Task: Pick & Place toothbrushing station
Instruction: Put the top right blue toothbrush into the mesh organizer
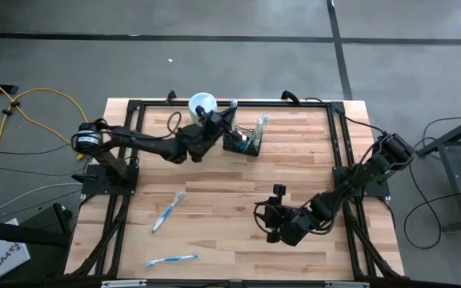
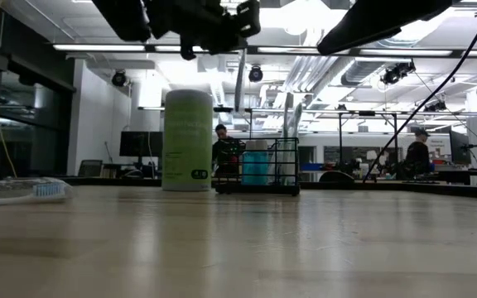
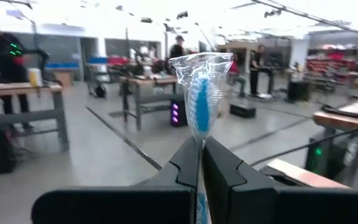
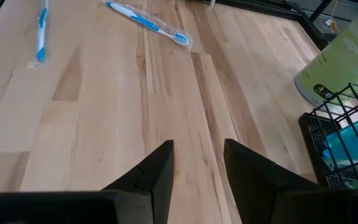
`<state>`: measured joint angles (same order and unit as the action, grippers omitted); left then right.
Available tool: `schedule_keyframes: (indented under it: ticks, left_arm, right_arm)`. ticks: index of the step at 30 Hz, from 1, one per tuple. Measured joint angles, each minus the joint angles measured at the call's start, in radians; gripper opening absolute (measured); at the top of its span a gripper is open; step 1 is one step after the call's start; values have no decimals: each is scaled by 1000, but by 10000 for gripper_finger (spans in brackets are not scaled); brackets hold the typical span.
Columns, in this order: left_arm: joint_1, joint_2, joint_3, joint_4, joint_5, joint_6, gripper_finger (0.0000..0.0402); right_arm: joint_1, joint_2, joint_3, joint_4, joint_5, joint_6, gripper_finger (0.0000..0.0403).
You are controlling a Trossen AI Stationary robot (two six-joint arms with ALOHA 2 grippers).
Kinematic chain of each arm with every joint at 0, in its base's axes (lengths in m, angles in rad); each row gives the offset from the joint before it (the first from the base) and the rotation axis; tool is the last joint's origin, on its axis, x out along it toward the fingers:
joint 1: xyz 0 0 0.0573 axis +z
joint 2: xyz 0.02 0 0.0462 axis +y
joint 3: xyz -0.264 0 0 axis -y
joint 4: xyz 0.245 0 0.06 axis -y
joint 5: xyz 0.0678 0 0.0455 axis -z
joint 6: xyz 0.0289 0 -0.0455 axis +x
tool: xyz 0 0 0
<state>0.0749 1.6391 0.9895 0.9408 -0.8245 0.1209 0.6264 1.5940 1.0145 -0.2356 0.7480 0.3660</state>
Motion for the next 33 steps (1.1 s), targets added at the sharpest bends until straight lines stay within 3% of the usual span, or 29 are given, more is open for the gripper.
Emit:
schedule_keyframes:
  ticks: [9, 33]
  left_arm:
    - [1, 193, -2, 446, -100, 268, 1]
    - [37, 223, -2, 364, -115, 177, 1]
  right_arm:
    - [-6, 0, 0, -7, 0, 0, 133]
    - [-8, 0, 0, -24, 1, 0, 133]
